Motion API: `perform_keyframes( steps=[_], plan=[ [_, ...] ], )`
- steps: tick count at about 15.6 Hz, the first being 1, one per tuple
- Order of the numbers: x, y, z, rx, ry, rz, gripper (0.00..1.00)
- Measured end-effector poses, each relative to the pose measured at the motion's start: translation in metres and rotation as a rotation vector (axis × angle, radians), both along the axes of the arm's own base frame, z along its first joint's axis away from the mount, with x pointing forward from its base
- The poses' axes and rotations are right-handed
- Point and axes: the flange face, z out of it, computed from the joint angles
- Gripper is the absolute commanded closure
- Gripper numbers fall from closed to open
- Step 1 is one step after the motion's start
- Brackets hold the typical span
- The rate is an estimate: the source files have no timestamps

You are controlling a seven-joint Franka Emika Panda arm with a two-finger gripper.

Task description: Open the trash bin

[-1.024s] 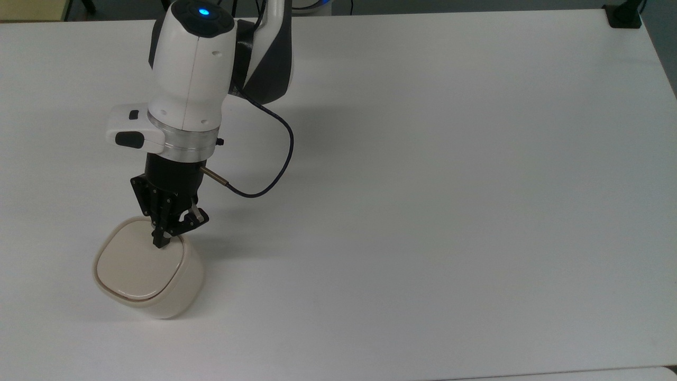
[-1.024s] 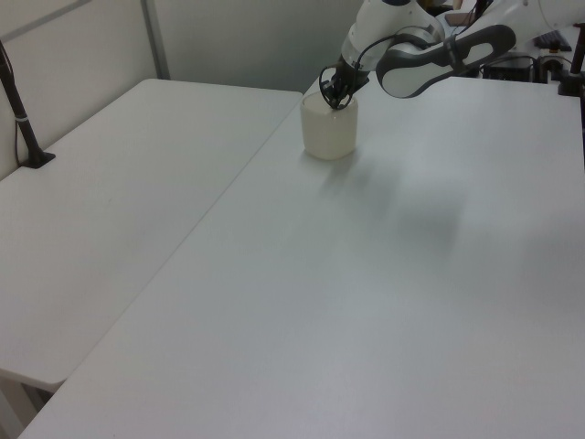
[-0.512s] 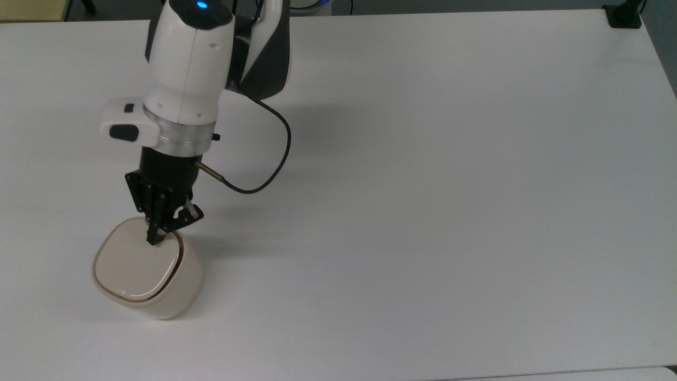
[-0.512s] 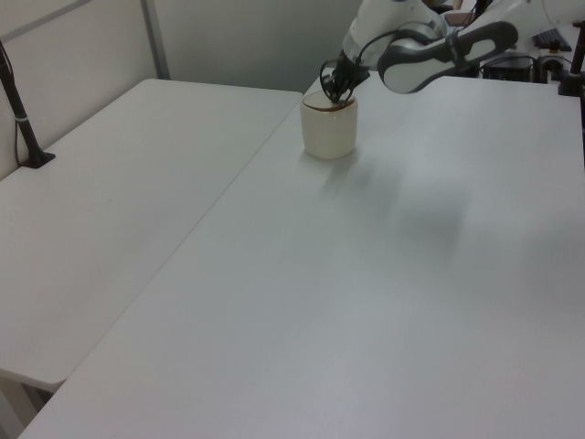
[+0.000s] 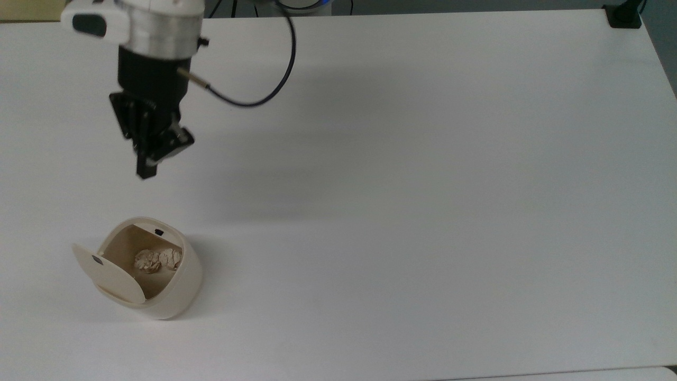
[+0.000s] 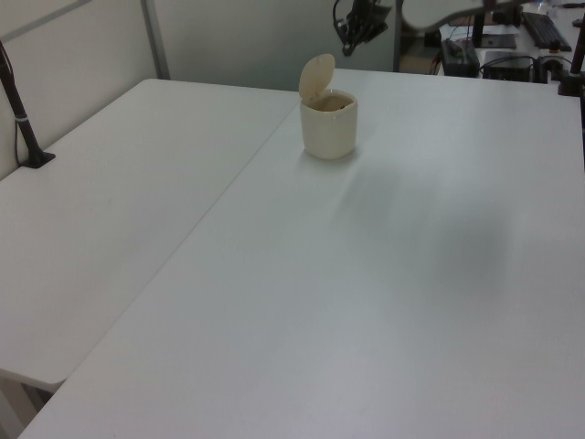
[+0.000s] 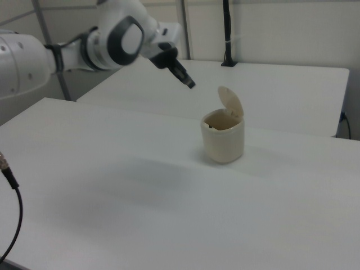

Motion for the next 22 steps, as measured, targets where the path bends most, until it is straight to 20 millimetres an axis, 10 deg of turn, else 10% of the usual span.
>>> perform_keyframes(
  steps=[4, 8, 14, 22],
  plan=[
    [-0.04, 0.044, 0.042, 0.042, 0.096, 0.035, 0.58],
    [-0.087, 0.079, 0.066, 0.11, 0.193, 0.069, 0.02],
    [-0.136, 0.091, 0.078, 0.163, 0.303, 0.229, 0.0],
    [-0.15, 0.082, 0.062, 0.084, 0.443, 0.547, 0.0]
  ],
)
